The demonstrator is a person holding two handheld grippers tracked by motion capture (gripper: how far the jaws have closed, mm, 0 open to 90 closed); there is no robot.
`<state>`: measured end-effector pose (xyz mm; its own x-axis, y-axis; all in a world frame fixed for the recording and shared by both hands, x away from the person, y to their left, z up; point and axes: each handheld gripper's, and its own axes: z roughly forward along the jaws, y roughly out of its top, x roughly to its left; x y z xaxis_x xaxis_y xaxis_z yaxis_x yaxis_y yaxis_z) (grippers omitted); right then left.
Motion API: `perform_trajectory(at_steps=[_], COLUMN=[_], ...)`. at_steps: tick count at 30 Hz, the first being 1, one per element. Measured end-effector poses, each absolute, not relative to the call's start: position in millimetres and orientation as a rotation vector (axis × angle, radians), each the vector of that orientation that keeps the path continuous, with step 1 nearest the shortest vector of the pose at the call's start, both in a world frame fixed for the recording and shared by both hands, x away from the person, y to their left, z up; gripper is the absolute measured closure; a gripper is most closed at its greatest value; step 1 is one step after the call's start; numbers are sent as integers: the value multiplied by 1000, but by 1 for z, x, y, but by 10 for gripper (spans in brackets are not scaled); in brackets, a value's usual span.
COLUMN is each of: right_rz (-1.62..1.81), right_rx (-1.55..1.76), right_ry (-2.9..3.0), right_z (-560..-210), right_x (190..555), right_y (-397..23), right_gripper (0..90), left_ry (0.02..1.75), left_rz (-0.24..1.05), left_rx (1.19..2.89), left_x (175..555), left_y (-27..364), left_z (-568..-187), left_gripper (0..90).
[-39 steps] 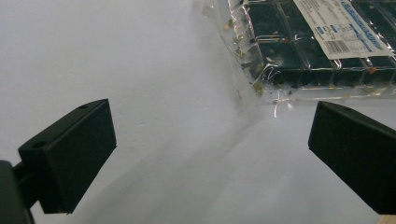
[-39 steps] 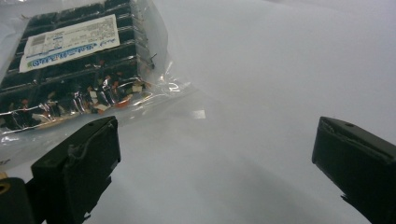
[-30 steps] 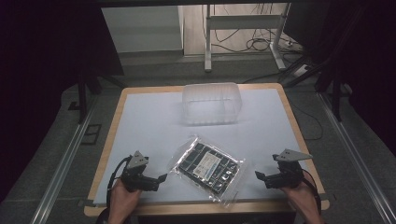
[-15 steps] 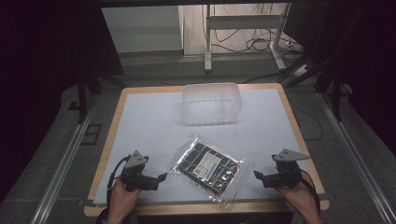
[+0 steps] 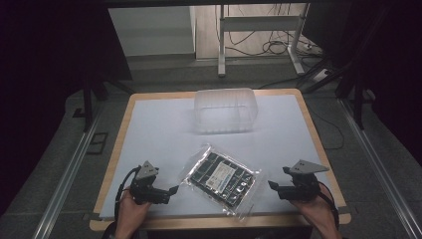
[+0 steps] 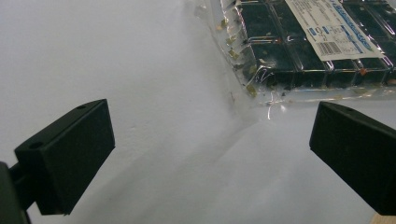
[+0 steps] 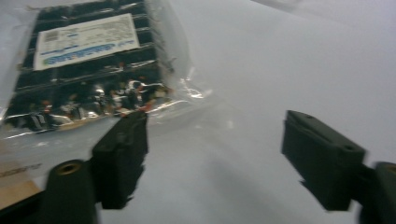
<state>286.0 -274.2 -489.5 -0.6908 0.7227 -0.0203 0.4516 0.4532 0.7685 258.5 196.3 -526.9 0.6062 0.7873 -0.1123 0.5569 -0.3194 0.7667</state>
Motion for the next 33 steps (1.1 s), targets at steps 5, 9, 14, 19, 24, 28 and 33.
perform_trajectory(at_steps=[5, 9, 14, 19, 24, 28, 33], right_rz=[1139, 1131, 1135, 1120, 1133, 1145, 1130], right_rx=[961, 925, 862, 768, 704, 676, 646], right_ry=[2388, 2441, 2473, 2572, 2619, 2664, 2732], right_z=[-487, -487, -485, -489, -491, -495, -503], right_x=[282, 278, 270, 262, 252, 247, 240], right_y=[-268, -256, -242, -223, -204, -193, -172], right_gripper=[395, 558, 752, 890, 891, 892, 892], left_ry=[1059, 1058, 1057, 1058, 1050, 1051, 1049], left_rz=[353, 360, 364, 365, 372, 372, 376], left_rx=[2016, 2022, 2018, 2016, 2015, 2012, 2010], left_x=[259, 259, 258, 259, 258, 258, 258], left_y=[196, 196, 197, 197, 197, 197, 197], left_z=[-527, -527, -527, -527, -526, -526, -526], left_gripper=[0, 0, 0, 0, 0, 0, 0])
